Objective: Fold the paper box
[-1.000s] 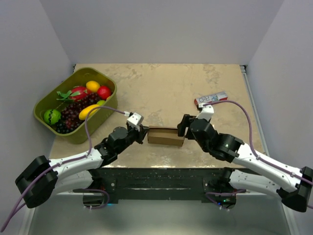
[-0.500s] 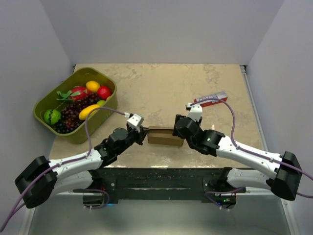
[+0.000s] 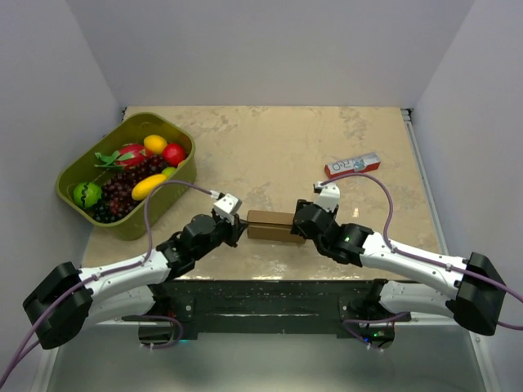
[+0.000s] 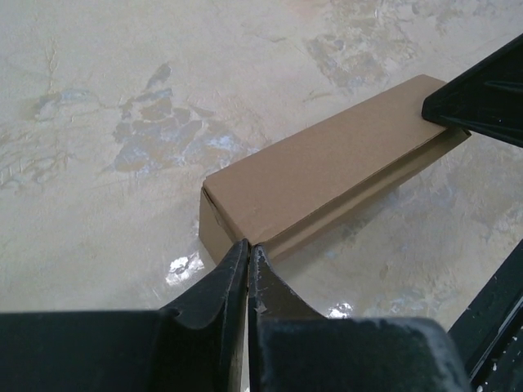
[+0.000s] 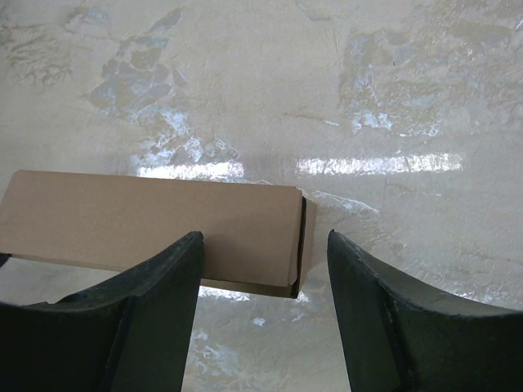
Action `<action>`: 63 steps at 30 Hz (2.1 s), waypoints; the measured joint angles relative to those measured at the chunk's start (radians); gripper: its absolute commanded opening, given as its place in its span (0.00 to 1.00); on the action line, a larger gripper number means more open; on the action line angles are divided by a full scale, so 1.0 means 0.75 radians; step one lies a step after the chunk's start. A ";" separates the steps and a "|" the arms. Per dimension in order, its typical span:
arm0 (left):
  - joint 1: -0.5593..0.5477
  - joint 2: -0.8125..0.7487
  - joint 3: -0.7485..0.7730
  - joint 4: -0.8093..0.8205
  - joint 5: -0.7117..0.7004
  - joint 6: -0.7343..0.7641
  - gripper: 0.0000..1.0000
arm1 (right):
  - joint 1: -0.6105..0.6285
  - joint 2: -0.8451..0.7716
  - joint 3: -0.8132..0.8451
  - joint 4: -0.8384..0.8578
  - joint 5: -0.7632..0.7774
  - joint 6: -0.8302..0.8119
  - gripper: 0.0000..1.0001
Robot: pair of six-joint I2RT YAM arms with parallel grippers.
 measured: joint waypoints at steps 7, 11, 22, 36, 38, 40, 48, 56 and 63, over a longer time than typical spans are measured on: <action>-0.001 -0.082 0.000 -0.196 0.068 -0.023 0.45 | 0.000 -0.001 -0.001 -0.002 -0.005 0.011 0.64; -0.001 -0.151 0.022 -0.266 0.099 -0.061 0.53 | 0.000 -0.001 -0.001 -0.002 -0.005 0.012 0.64; 0.115 -0.054 0.227 -0.302 0.092 -0.232 0.54 | 0.000 -0.004 -0.008 0.001 -0.013 0.016 0.63; 0.211 0.126 0.067 -0.011 0.277 -0.343 0.37 | 0.001 -0.023 -0.031 -0.011 -0.014 0.021 0.66; 0.210 0.126 0.058 0.008 0.279 -0.346 0.34 | 0.001 -0.024 -0.031 -0.015 -0.016 0.020 0.71; 0.210 0.125 0.052 0.018 0.283 -0.347 0.33 | 0.001 -0.024 -0.026 -0.025 -0.021 0.011 0.74; 0.209 0.125 0.050 0.025 0.291 -0.345 0.29 | -0.082 -0.061 0.109 -0.123 -0.145 -0.081 0.68; 0.209 0.123 0.049 0.025 0.290 -0.345 0.28 | -0.205 -0.167 0.102 -0.156 -0.273 -0.140 0.46; 0.209 0.122 0.047 0.025 0.290 -0.344 0.27 | -0.217 -0.146 -0.026 -0.147 -0.345 -0.130 0.40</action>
